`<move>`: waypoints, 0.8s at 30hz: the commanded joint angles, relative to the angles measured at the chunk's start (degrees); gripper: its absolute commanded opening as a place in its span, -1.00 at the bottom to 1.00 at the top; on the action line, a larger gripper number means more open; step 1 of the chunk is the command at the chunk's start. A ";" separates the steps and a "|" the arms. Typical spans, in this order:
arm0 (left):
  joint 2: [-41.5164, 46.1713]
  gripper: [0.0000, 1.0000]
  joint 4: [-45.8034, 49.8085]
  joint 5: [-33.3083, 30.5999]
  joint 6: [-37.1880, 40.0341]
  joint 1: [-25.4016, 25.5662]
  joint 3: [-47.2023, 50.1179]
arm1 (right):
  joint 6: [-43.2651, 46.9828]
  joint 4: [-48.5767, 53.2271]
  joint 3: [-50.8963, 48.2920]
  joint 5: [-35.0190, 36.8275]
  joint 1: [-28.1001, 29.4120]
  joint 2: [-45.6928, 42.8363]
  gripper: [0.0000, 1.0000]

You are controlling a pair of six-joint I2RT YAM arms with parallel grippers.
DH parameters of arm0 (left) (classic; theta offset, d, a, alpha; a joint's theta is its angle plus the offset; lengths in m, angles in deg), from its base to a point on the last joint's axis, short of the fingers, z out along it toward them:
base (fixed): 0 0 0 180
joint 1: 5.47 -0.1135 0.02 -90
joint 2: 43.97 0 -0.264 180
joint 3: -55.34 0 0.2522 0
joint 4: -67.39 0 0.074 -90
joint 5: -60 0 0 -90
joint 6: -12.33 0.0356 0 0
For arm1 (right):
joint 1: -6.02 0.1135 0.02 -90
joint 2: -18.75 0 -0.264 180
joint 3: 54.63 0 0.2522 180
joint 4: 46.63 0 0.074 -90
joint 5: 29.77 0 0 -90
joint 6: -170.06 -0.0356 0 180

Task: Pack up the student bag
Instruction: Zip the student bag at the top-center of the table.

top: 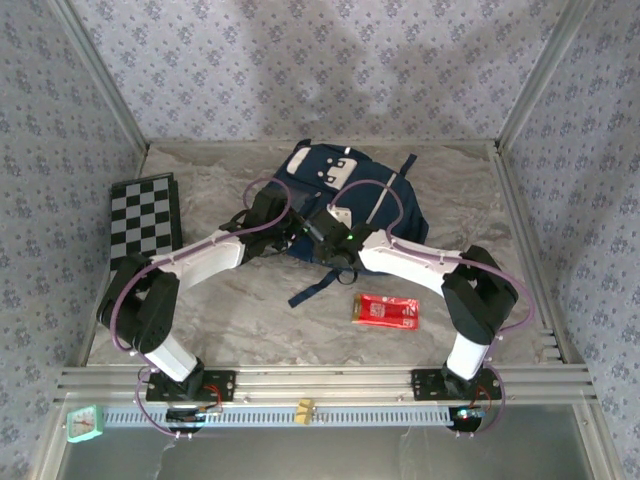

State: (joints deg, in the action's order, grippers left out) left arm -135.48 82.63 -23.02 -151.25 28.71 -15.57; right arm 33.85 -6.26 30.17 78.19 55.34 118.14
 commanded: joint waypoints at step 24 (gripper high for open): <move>0.81 -1.00 -1.64 1.50 0.87 -0.24 -2.27 | 14.26 -14.90 -6.60 -10.09 -3.66 -1.78 -0.59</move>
State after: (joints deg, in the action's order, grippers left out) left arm -135.54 83.07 -23.41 -151.23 28.03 -15.57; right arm 45.59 -16.86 24.56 69.84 52.49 117.01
